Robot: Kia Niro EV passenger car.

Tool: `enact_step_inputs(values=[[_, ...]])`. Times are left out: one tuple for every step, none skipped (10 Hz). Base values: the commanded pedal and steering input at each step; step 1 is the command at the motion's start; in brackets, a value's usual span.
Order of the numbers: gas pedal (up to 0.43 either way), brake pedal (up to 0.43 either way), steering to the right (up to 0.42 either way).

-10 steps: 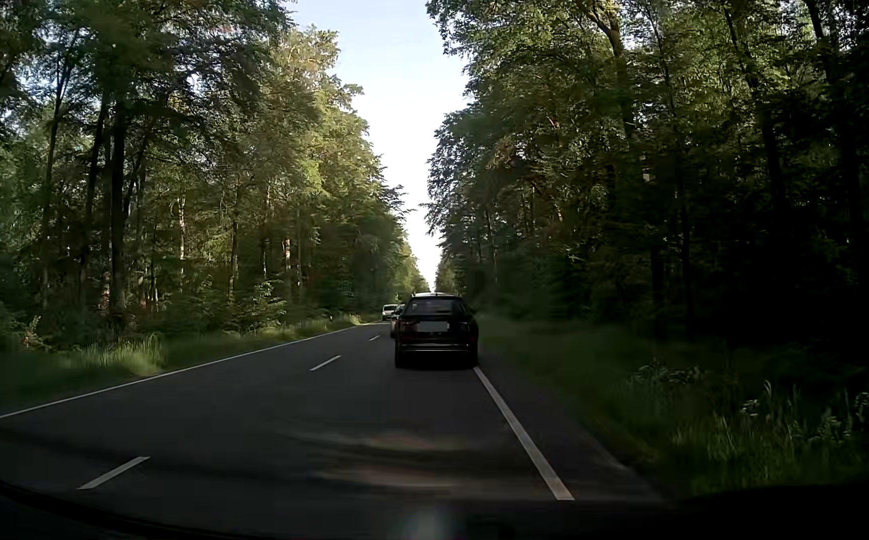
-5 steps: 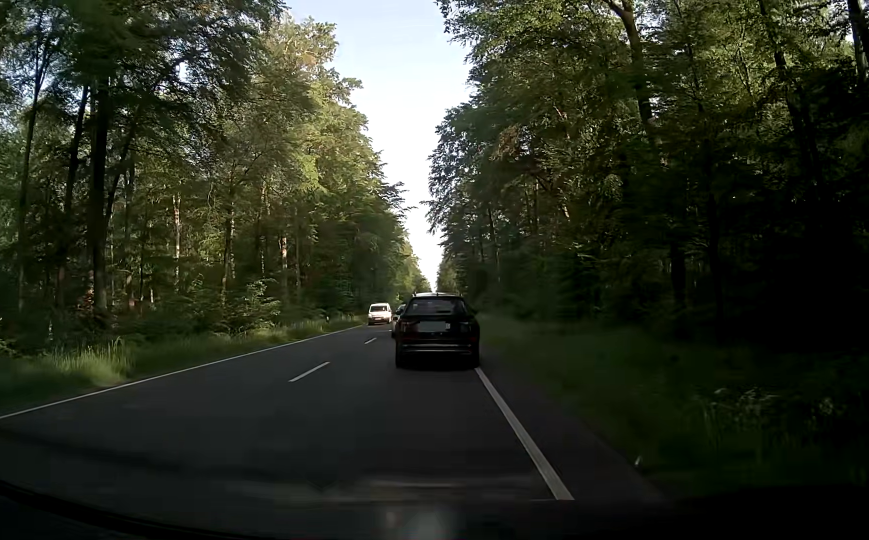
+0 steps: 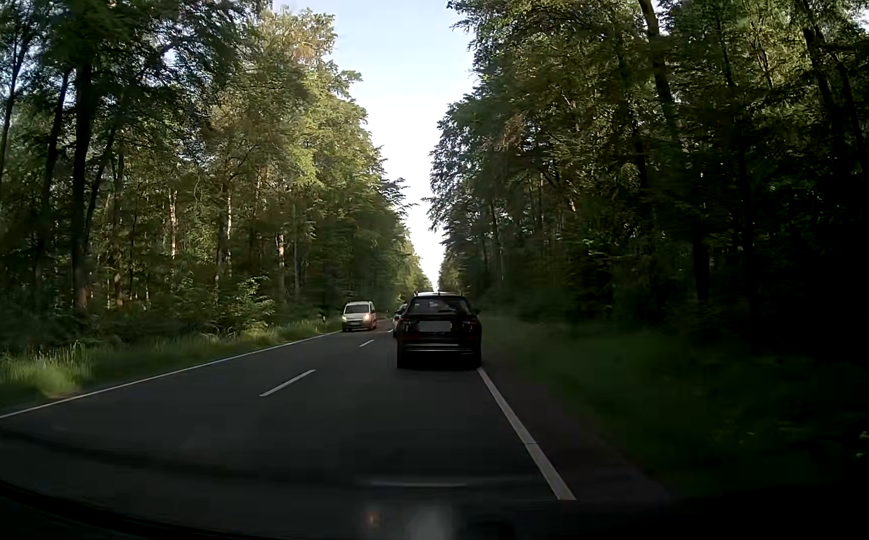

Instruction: Follow the waypoints while adhering to traffic rules and regulations

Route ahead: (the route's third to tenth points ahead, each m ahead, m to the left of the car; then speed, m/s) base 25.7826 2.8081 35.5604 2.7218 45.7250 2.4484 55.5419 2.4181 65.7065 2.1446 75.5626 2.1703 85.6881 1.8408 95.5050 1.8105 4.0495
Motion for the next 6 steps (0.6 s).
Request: enact_step_inputs(values=[[0.000, 0.000, -0.007], [0.000, 0.000, -0.007], [0.000, 0.000, -0.007], [0.000, 0.000, -0.007], [0.000, 0.000, -0.007], [0.000, 0.000, -0.007]])
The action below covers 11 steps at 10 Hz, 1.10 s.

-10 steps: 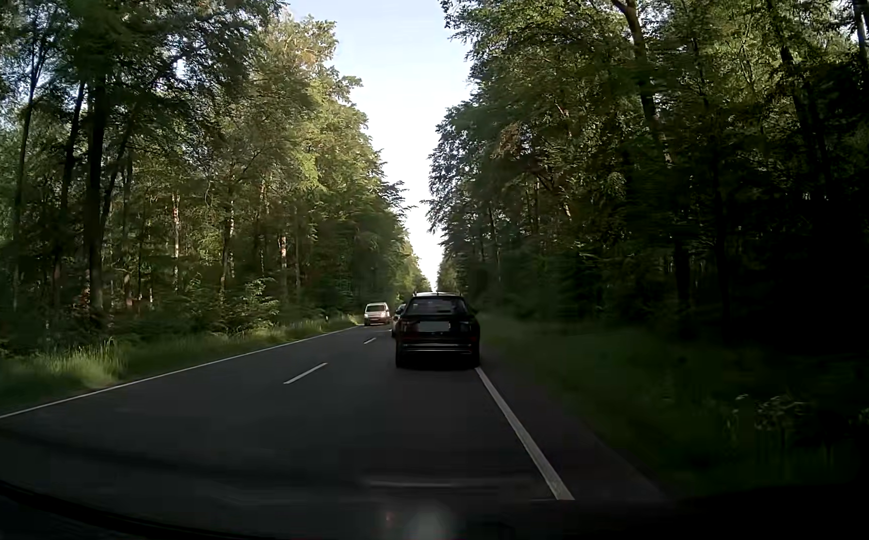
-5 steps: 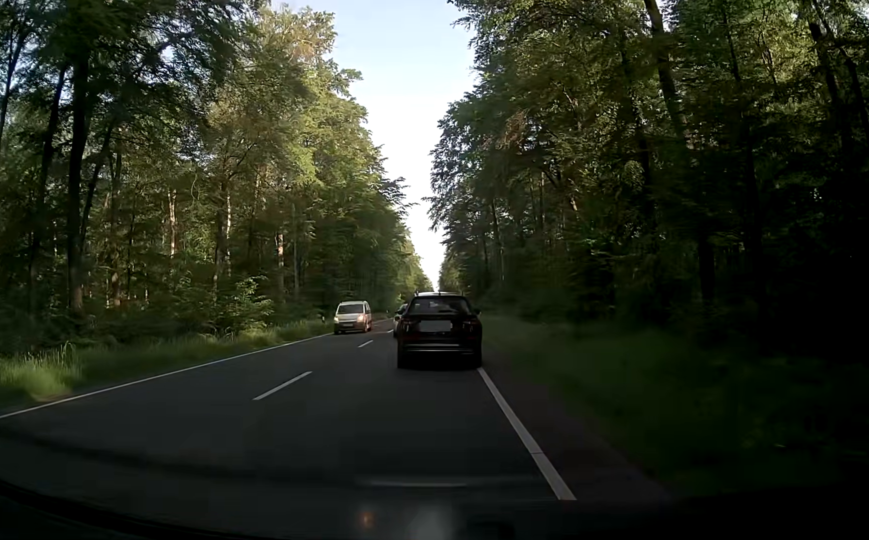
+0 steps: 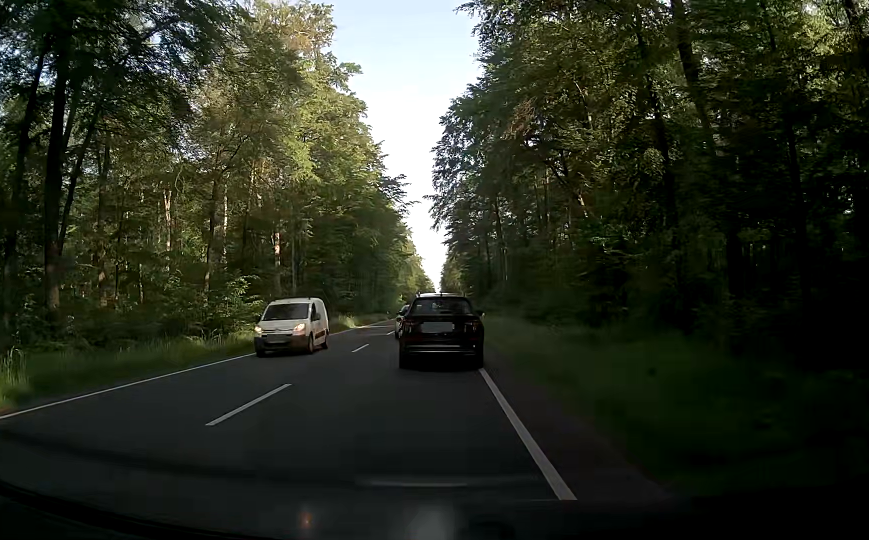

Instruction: Follow the waypoints while adhering to traffic rules and regulations

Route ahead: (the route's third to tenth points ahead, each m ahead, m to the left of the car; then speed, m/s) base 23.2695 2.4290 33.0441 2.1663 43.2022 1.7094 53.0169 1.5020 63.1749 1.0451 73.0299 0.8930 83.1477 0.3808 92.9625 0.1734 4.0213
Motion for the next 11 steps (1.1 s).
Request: enact_step_inputs(values=[[0.000, 0.000, -0.007], [0.000, 0.000, -0.007], [0.000, 0.000, -0.007], [0.000, 0.000, -0.007], [0.000, 0.000, -0.007], [0.000, 0.000, -0.006], [0.000, 0.000, -0.007], [0.000, 0.000, -0.007], [0.000, 0.000, -0.007], [0.000, 0.000, -0.006], [0.000, 0.000, -0.006]])
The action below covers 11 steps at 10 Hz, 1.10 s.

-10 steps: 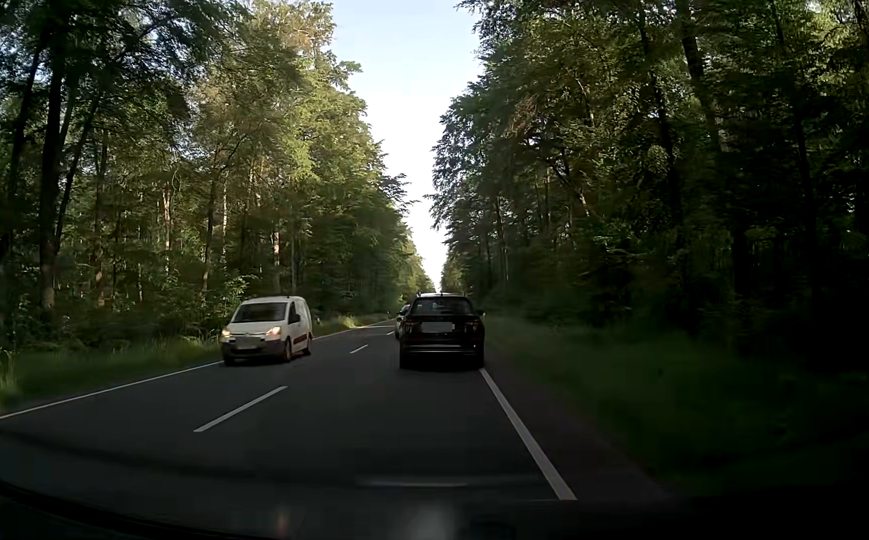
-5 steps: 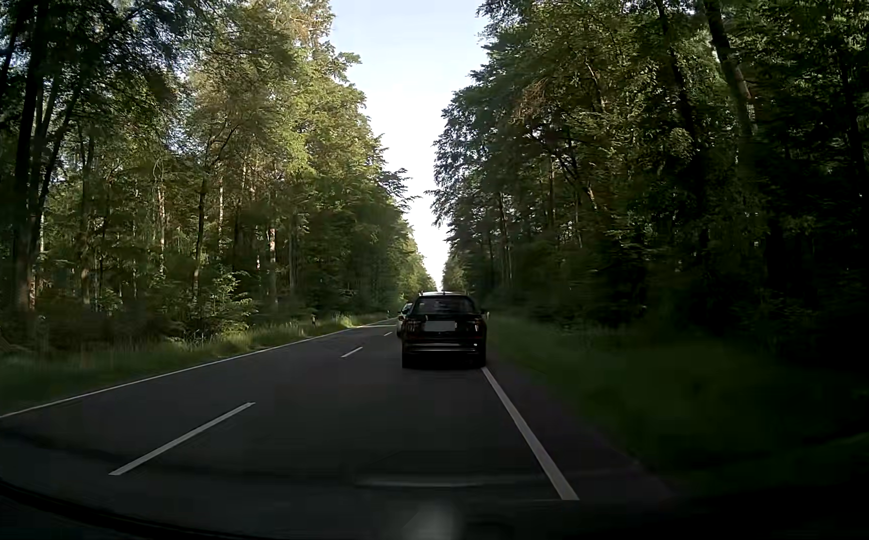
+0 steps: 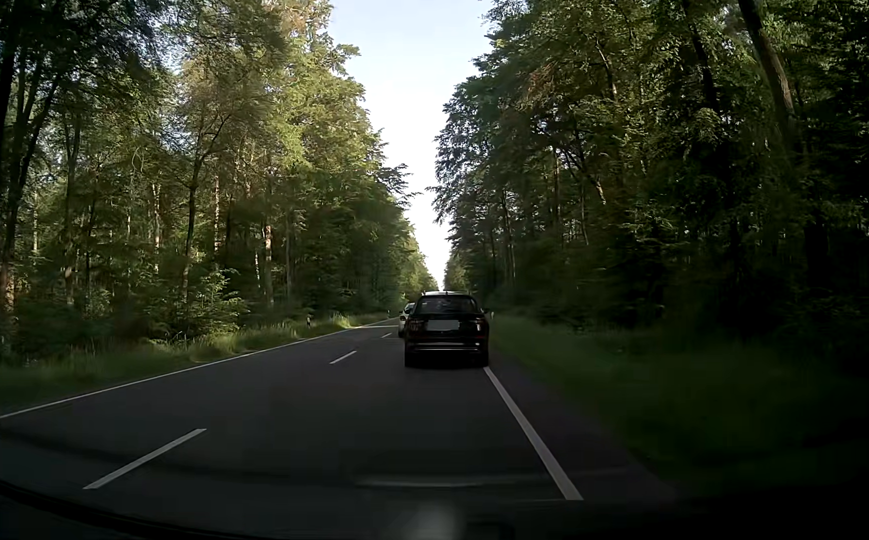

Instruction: Follow the waypoints while adhering to traffic rules and regulations

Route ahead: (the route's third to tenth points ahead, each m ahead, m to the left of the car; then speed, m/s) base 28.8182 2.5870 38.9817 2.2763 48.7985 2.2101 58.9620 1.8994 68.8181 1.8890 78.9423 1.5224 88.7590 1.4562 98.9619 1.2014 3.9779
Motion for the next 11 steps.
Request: enact_step_inputs(values=[[0.000, 0.000, -0.006], [0.000, 0.000, -0.006], [0.000, 0.000, -0.005], [0.000, 0.000, -0.004], [0.000, 0.000, -0.004], [0.000, 0.000, -0.003], [0.000, 0.000, -0.003], [0.000, 0.000, -0.002], [0.000, 0.000, -0.002], [0.000, 0.000, -0.001], [0.000, 0.000, 0.000]])
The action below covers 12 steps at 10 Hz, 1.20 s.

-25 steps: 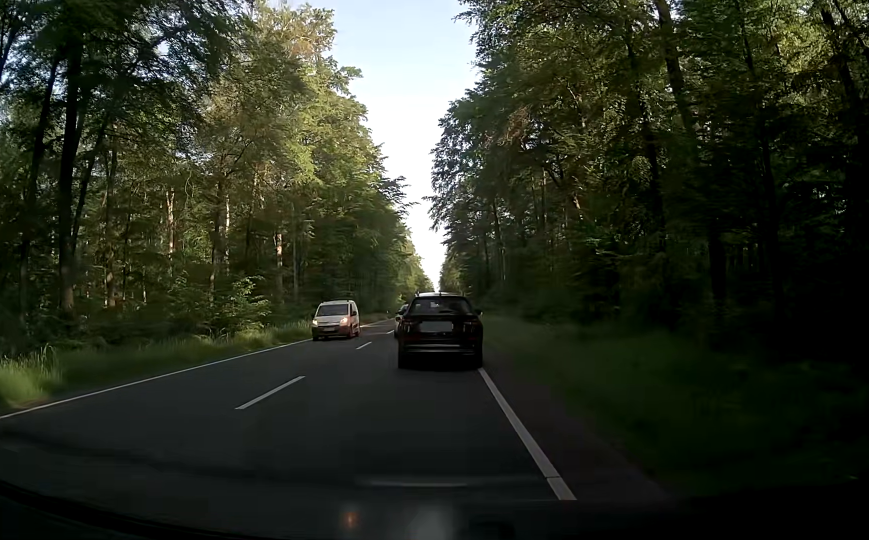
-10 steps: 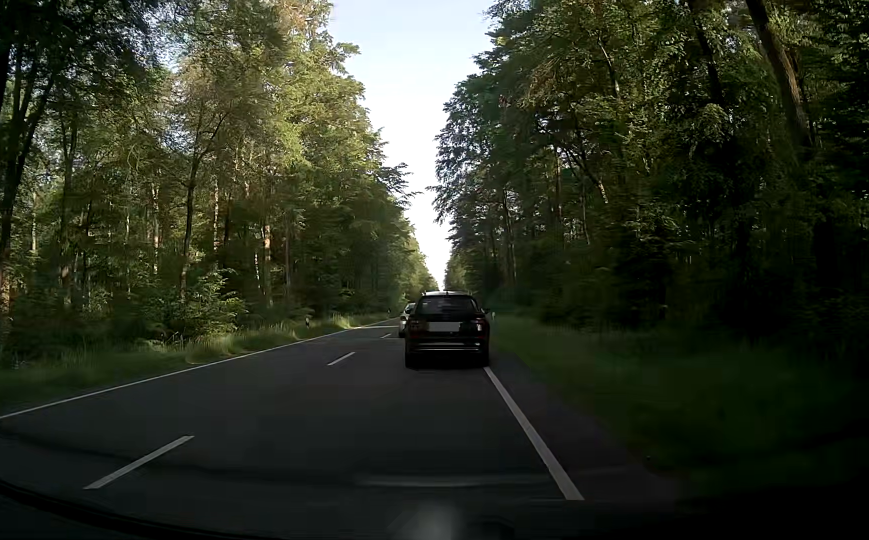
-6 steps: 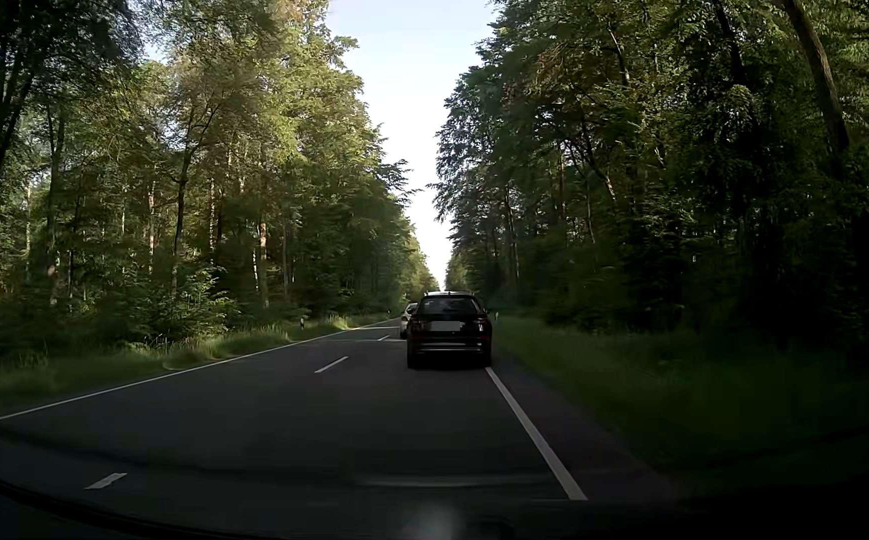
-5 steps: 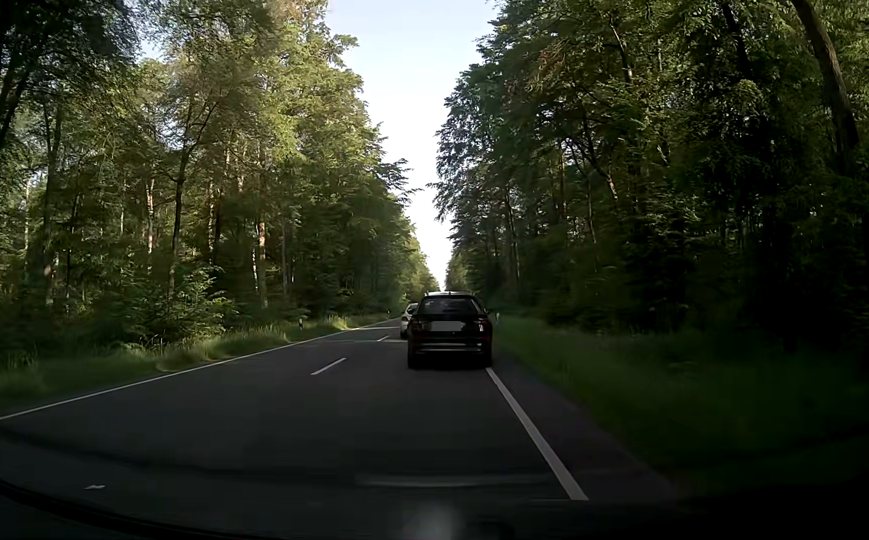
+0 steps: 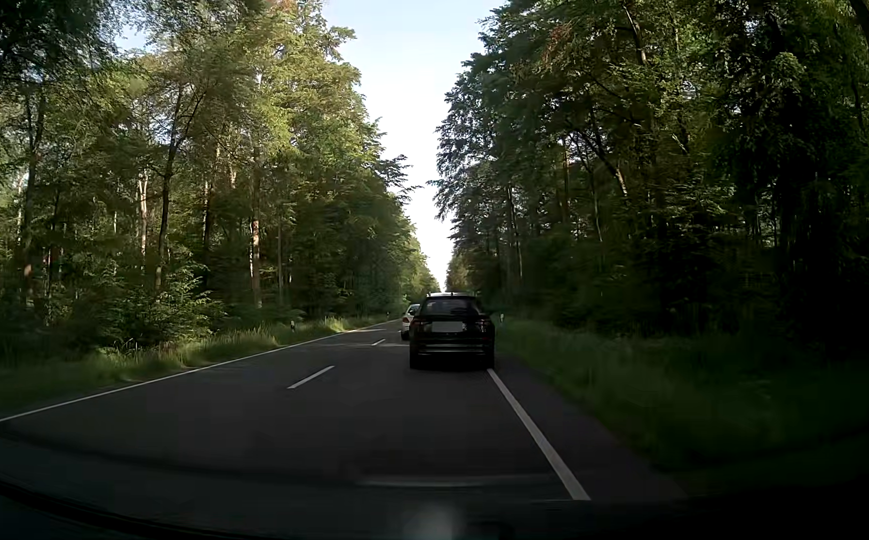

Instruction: Follow the waypoints while adhering to traffic rules and regulations

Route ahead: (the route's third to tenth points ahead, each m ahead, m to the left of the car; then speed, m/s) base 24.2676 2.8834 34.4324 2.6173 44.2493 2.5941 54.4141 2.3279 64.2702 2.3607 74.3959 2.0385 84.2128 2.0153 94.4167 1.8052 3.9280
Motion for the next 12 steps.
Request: enact_step_inputs(values=[[0.000, 0.000, 0.000], [0.000, 0.000, 0.000], [0.000, 0.000, 0.001], [0.000, 0.000, 0.003], [0.000, 0.000, 0.002], [0.000, 0.000, 0.003], [0.000, 0.000, 0.002], [0.000, 0.000, 0.003], [0.000, 0.000, 0.003], [0.000, 0.000, 0.003], [0.000, 0.000, 0.003], [0.000, 0.000, 0.004]])
